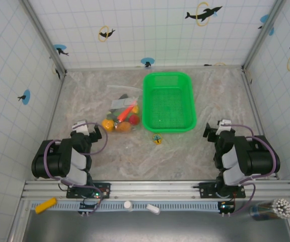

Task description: Place the food in the zip-top bag and seal the zipper

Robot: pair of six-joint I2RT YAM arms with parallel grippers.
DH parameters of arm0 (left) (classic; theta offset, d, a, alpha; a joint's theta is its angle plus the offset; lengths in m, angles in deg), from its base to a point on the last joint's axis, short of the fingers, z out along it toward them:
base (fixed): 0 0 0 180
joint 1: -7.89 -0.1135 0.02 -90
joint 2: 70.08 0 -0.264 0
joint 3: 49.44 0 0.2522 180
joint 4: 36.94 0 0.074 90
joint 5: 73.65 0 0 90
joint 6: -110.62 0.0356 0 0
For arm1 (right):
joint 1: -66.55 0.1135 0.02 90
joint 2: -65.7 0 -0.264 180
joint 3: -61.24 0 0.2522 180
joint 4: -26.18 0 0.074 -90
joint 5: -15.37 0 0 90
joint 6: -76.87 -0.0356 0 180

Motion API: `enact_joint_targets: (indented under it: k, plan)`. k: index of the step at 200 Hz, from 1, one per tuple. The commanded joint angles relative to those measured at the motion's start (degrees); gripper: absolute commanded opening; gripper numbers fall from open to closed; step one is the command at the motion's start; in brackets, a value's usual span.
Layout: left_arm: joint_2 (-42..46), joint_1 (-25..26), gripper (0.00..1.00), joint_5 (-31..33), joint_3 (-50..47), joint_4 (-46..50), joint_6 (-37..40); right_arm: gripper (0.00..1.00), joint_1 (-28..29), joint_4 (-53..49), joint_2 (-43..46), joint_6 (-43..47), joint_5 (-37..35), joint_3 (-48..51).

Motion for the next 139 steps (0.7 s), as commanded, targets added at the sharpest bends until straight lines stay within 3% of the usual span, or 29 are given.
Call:
enact_joint_targets:
  k: [1, 139]
  plan:
    - [-0.1, 0.2, 0.98, -0.9, -0.1, -0.3, 1.2, 1.0, -0.4, 0.2, 0.6, 0.1, 0.2, 0.5]
    - [-0.1, -0.4, 0.98, -1.5, 0.0, -0.2, 1.0, 1.0, -0.4, 0.1, 0.5, 0.2, 0.1, 0.5]
